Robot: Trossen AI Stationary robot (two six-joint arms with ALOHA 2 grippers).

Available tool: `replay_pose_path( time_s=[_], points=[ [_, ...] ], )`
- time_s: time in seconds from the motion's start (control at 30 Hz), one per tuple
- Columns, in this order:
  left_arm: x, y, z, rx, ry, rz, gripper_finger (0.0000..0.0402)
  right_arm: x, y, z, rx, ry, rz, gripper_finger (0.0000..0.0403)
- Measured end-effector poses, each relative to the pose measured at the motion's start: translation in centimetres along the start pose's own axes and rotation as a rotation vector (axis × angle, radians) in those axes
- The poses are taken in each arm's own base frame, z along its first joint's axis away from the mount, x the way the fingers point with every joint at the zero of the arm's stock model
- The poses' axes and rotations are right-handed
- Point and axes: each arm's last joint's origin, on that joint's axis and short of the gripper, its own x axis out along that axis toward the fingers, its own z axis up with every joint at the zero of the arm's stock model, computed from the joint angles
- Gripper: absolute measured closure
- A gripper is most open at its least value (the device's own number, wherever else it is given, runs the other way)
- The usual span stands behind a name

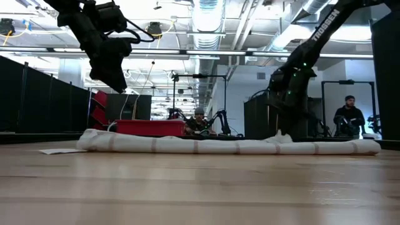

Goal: Roll towel
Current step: Fold the white patterned towel

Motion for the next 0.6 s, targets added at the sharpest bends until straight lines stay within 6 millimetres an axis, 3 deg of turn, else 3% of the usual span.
replay_pose_path(
  time_s=[0.17, 0.47, 0.6],
  points=[
    [0.0, 0.0, 0.0, 0.007, -0.003, 0.0, 0.0249, -0.5, 0.0, 0.0, -0.034, -0.01, -0.023, 0.0403],
    [0.0, 0.0, 0.0, 0.014, -0.003, 0.0, 0.0249, -5.7, 1.2, 0.5, -0.126, -0.169, -0.026, 0.0402],
    [0.0, 0.0, 0.0, 0.013, -0.002, 0.0, 0.0249, -5.4, 0.4, 0.2, -0.097, -0.114, -0.054, 0.0382]
  ],
)
